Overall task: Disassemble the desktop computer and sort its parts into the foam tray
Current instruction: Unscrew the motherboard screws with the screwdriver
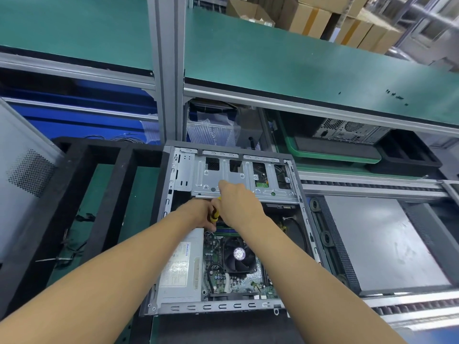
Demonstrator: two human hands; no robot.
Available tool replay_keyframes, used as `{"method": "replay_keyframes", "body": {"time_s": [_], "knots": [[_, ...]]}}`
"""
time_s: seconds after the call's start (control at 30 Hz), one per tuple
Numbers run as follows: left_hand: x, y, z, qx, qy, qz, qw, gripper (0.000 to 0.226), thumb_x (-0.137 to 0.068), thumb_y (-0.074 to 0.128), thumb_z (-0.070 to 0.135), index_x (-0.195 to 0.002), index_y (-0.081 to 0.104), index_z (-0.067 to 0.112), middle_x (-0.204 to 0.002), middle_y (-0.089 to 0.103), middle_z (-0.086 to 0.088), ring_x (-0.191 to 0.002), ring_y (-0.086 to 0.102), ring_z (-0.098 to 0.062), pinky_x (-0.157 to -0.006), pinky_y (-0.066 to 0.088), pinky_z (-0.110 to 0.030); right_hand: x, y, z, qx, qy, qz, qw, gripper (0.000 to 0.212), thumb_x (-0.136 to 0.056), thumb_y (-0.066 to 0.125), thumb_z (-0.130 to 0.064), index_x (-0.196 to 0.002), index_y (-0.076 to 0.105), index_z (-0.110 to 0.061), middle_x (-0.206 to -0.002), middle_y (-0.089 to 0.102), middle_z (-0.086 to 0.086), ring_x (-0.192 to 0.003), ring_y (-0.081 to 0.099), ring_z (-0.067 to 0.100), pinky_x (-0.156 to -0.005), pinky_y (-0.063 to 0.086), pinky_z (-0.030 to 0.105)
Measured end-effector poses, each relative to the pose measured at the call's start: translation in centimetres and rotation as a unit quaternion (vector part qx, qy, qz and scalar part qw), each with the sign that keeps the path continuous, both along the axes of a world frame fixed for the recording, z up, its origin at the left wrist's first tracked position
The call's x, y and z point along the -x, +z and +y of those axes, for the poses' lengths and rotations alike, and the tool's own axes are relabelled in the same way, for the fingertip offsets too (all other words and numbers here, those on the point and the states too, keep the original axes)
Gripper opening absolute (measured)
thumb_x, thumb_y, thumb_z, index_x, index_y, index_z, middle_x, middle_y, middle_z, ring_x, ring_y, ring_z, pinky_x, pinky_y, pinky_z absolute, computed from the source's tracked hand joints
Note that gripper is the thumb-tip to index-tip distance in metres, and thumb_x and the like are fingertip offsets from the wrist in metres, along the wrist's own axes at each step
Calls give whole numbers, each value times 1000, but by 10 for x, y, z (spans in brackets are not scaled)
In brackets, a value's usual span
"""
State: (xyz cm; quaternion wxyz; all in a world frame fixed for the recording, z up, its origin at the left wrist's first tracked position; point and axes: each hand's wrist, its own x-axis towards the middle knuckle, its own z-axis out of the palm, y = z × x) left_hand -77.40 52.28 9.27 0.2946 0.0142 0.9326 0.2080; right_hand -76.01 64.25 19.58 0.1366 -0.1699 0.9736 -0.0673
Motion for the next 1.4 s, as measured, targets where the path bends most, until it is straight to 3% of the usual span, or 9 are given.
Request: {"method": "replay_keyframes", "body": {"time_s": [0.23, 0.37, 0.47, 0.67, 0.83, 0.97, 1.13, 1.23, 1.4], "knots": [[-1, -3, -2, -26, 8, 23, 999, 20, -80, 80, 25, -86, 61, 27, -87, 63, 8, -86, 58, -12, -75, 41, -22, 3, 6, 0, 45, 35, -71, 996, 32, -88, 55, 2, -115, 55, -15, -114, 49, 13, -82, 48, 25, -69, 39, 32], [-1, -2, -1, -6, 0, 25, 1000, 30, -81, 80, 25, -108, 69, 17, -109, 70, 1, -105, 62, -18, -87, 47, -28, 1, 4, -1, 82, 7, -89, 993, 16, -94, 58, -19, -110, 55, -18, -114, 50, 9, -85, 50, 27, -72, 39, 32], [0, -1, 1, 3, -8, 7, 1000, 35, -83, 78, 29, -115, 69, 18, -116, 69, 1, -111, 61, -19, -97, 48, -31, -1, 1, -3, 32, -18, -21, 999, 34, -98, 54, -42, -113, 53, -12, -108, 56, 11, -92, 58, 33, -71, 44, 36], [1, -2, 0, -16, -19, 8, 1000, 45, -81, 80, 31, -120, 63, 18, -119, 68, 0, -111, 60, -20, -94, 47, -30, 0, -3, -4, -16, 25, -5, 1000, 23, -99, 55, -22, -113, 52, -4, -111, 59, 17, -100, 61, 36, -69, 42, 36], [0, -4, -2, -39, -12, 28, 999, 44, -77, 82, 28, -116, 66, 17, -119, 67, -2, -113, 59, -22, -95, 47, -32, 2, 0, -4, 44, 30, -49, 997, 25, -94, 62, -14, -117, 54, -6, -120, 51, 14, -109, 54, 33, -91, 47, 37], [2, -9, -2, -26, -20, 30, 999, 35, -79, 80, 23, -112, 69, 15, -114, 69, -2, -109, 61, -21, -86, 44, -27, -1, -2, -3, 82, 26, -58, 995, 22, -92, 58, -5, -113, 56, -9, -118, 49, 11, -109, 50, 31, -85, 43, 31], [5, -14, 1, -4, -4, 5, 1000, 26, -81, 79, 25, -105, 70, 18, -102, 69, 2, -95, 60, -16, -77, 42, -25, -3, -1, -7, 39, -15, -20, 999, 36, -99, 53, -36, -117, 50, -5, -114, 55, 16, -105, 57, 35, -82, 49, 41], [5, -14, 1, 8, -14, 7, 1000, 38, -79, 81, 32, -112, 66, 21, -101, 67, 4, -103, 61, -20, -79, 42, -27, -3, -3, -5, -2, -15, -8, 1000, 34, -103, 46, -34, -117, 48, -4, -110, 59, 18, -100, 60, 38, -68, 42, 37], [6, -15, 1, -6, -24, 24, 999, 26, -76, 77, 32, -71, 51, 35, -67, 50, 19, -73, 52, -12, -65, 39, -25, -3, -2, -5, 31, 5, -45, 998, 22, -99, 49, -9, -120, 45, -4, -116, 53, 18, -102, 57, 36, -80, 49, 41]]}}
